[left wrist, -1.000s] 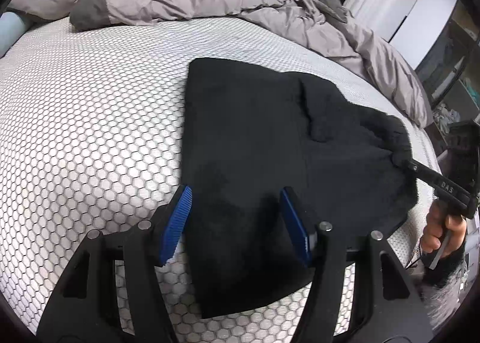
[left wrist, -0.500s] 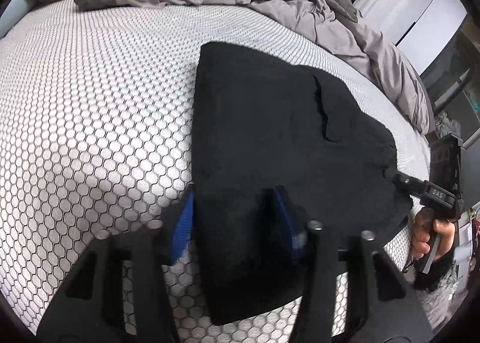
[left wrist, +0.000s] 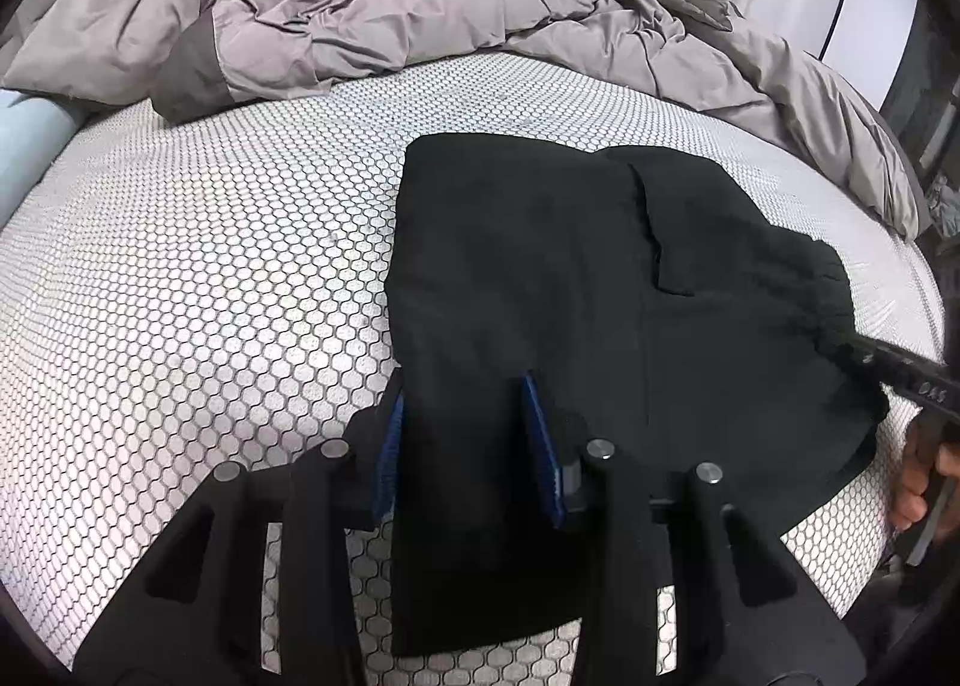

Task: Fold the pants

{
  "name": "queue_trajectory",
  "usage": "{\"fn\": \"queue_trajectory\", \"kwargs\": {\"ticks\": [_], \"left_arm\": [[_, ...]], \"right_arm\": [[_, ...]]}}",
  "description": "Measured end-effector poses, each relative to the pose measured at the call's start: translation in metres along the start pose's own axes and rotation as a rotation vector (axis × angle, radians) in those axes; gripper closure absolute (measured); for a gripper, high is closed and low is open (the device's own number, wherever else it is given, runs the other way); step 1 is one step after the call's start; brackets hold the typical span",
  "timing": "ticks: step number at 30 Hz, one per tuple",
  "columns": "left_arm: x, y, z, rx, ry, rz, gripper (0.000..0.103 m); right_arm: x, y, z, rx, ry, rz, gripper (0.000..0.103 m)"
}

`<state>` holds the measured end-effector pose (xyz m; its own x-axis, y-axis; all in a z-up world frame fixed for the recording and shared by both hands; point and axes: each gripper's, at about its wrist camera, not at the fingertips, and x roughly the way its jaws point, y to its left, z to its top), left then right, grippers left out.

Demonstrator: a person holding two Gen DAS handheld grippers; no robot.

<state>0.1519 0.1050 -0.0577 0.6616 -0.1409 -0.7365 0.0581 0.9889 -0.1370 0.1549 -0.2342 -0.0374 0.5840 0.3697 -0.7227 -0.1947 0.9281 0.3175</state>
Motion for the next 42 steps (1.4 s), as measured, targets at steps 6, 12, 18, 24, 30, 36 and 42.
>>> {"fn": "queue_trajectory", "kwargs": {"ticks": [6, 12, 18, 24, 30, 36, 42], "left_arm": [[-0.008, 0.001, -0.010, 0.044, -0.017, 0.020, 0.070], [-0.021, 0.002, -0.019, 0.061, -0.032, 0.027, 0.069], [-0.041, 0.014, -0.030, 0.051, -0.063, 0.025, 0.066], [-0.069, 0.023, -0.040, -0.041, -0.136, 0.037, 0.030], [-0.104, 0.001, -0.059, -0.050, -0.278, 0.019, 0.001], [-0.122, -0.032, -0.068, 0.027, -0.414, 0.051, 0.001], [-0.126, -0.042, -0.069, 0.025, -0.415, 0.023, 0.001]], "right_arm": [[-0.023, 0.002, -0.016, -0.060, -0.005, 0.037, 0.039], [-0.024, -0.005, -0.026, -0.092, 0.052, -0.020, 0.027], [-0.047, 0.001, -0.036, -0.182, 0.006, -0.131, 0.022], [-0.090, 0.006, -0.046, -0.183, -0.196, -0.118, 0.006], [-0.114, 0.034, -0.066, -0.243, -0.389, -0.040, 0.000], [-0.108, 0.065, -0.079, -0.310, -0.395, -0.042, 0.000], [-0.095, 0.076, -0.078, -0.325, -0.374, -0.050, 0.000]]}}
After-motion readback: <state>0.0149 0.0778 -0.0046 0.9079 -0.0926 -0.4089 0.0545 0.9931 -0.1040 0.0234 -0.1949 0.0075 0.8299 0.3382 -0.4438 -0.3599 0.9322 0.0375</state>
